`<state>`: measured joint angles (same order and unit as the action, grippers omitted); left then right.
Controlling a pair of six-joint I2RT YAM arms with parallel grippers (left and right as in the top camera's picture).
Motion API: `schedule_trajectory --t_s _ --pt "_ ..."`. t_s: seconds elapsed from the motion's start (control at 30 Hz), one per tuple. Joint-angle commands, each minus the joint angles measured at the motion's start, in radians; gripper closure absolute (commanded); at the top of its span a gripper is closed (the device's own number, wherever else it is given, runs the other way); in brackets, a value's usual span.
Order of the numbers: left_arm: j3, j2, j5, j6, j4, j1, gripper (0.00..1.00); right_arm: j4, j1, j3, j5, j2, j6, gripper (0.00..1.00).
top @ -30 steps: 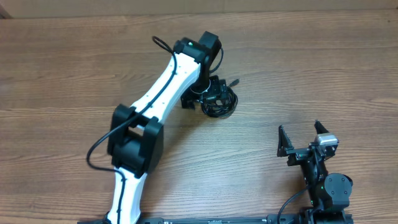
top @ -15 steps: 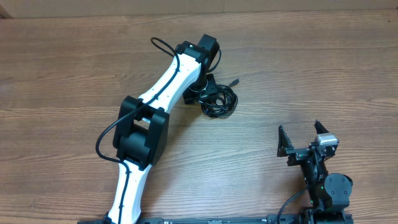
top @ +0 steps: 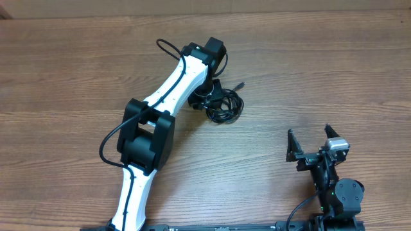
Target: Untangle cables
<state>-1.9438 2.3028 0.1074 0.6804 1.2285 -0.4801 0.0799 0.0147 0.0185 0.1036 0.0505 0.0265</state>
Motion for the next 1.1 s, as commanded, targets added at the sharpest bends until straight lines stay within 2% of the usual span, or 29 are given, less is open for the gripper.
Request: schedule_trajectory --t_s 0.0,0.07,0.17,0.5,0.63,0.77,0.87,0.9,1.07 --pt "-0.007 0.02 -0.003 -0.011 0.005 -0.003 0.65 -0.004 0.005 -0.01 -0.008 0.0 0.005 0.0" --pt "-0.007 0.02 -0.003 -0.011 0.005 -0.003 0.66 -0.004 0.005 -0.01 -0.008 0.0 0.005 0.0" --pt "-0.006 0.02 -0.002 -0.011 0.005 -0.004 0.57 -0.004 0.005 -0.01 -0.008 0.0 0.005 0.0" --pt "0.043 0.02 0.032 -0.011 0.014 -0.005 0.57 -0.004 0.005 -0.01 -0.008 0.0 0.005 0.0" --pt "0.059 0.02 0.032 -0.012 0.013 -0.006 0.65 -0.004 0.005 -0.01 -0.008 0.0 0.005 0.0" --pt "0.059 0.02 0.032 -0.015 -0.003 -0.005 0.77 -0.004 0.005 -0.01 -0.009 0.0 0.005 0.0" --pt "0.058 0.02 0.031 -0.029 -0.012 -0.004 0.93 -0.004 0.005 -0.01 -0.008 0.0 0.005 0.0" --pt "0.056 0.02 0.032 -0.03 -0.011 -0.003 0.96 -0.004 0.005 -0.01 -0.008 0.0 0.005 0.0" --pt "-0.003 0.019 0.032 -0.03 0.034 0.014 0.96 -0.004 0.005 -0.01 -0.008 0.0 0.005 0.0"
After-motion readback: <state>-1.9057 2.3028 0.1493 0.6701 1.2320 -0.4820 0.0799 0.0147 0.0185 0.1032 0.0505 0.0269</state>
